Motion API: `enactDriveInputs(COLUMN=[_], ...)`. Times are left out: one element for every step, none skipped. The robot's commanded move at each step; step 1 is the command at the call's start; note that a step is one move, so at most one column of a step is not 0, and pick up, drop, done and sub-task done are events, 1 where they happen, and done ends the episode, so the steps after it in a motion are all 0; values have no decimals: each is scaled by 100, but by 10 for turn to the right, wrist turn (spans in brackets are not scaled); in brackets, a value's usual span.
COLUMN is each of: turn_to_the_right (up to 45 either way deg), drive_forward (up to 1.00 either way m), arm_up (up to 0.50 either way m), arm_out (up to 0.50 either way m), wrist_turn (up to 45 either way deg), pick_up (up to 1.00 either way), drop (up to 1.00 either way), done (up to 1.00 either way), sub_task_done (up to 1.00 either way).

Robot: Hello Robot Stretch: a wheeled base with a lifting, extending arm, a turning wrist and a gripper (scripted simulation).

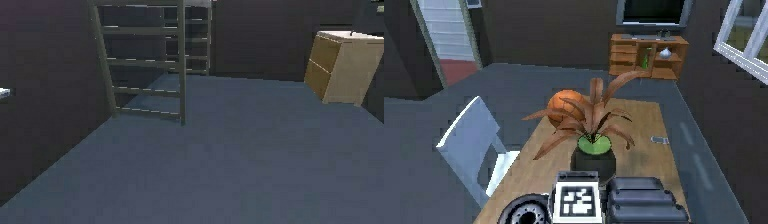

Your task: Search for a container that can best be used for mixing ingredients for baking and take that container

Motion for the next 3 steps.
enactDriveInputs(turn_to_the_right=[0, 0, 0], drive_forward=[0, 0, 0], arm_up=[0, 0, -28], arm_out=[0, 0, 0], wrist_turn=[450, 360, 0], pick_up=[0, 0, 0], drop=[0, 0, 0], done=[0, 0, 0], sub_task_done=[0, 0, 0])
